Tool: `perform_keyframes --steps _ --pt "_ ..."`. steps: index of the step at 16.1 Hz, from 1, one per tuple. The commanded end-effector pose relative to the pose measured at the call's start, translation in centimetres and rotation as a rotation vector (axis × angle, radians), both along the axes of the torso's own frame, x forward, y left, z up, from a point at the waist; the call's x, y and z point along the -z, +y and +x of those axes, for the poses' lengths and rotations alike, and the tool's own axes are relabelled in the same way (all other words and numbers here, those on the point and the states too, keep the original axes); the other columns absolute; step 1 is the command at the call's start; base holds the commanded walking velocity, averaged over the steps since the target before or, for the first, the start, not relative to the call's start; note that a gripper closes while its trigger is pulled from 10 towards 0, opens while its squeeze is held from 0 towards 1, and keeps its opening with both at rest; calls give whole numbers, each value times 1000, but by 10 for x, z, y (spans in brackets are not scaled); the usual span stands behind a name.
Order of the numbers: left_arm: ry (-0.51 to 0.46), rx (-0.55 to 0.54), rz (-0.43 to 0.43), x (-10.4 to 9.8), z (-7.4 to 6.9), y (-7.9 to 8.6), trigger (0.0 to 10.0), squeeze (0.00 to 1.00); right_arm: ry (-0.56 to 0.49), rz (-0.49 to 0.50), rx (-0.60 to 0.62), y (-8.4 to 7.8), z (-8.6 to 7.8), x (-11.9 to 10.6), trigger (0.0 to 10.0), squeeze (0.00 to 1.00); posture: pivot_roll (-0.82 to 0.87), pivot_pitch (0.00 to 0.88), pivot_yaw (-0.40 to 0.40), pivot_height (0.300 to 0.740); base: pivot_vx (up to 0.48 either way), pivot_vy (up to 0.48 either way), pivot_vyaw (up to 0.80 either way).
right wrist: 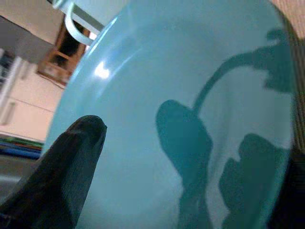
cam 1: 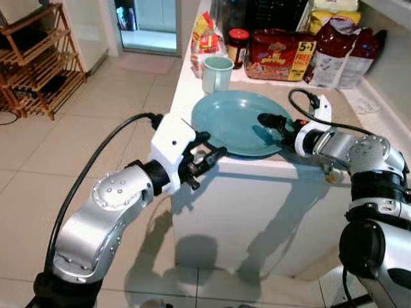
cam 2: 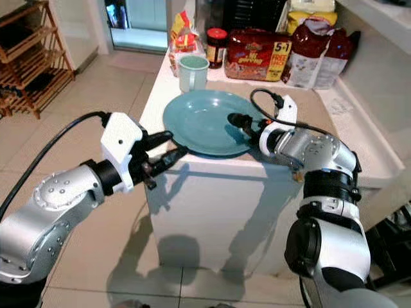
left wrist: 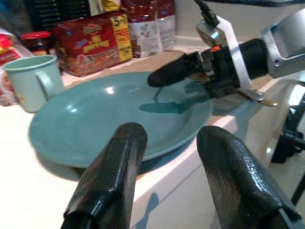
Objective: Setting the table
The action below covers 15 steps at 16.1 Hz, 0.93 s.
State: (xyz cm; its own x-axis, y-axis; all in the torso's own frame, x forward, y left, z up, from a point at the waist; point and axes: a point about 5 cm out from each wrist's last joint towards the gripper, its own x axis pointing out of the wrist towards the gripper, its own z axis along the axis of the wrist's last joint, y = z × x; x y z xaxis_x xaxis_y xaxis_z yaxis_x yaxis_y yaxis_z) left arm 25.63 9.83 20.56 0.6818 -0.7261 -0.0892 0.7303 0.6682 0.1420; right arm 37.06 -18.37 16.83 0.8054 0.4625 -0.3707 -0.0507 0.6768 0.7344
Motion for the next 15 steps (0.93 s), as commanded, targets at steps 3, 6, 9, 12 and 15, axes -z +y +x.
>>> perform_keyframes --steps 3,6,9,12,15 --pt "12 26 11 0 -4 -1 10000 0 70 72 -8 0 -3 10 0 0 78 0 -59 740 0 0 0" --pt "18 25 14 -1 -5 -1 10000 0 80 84 1 -3 -3 10 0 0 77 0 -60 740 0 0 0" --pt "18 23 14 0 -4 -2 10000 0 79 75 4 -5 -2 9 0 0 77 0 -60 740 0 0 0" --pt "15 16 16 0 -4 -2 10000 0 78 63 9 -10 -2 7 0 0 72 0 -61 740 0 0 0" --pt "14 13 18 0 -4 -2 10000 0 77 59 11 -11 -2 7 0 0 71 0 -59 740 0 0 0"
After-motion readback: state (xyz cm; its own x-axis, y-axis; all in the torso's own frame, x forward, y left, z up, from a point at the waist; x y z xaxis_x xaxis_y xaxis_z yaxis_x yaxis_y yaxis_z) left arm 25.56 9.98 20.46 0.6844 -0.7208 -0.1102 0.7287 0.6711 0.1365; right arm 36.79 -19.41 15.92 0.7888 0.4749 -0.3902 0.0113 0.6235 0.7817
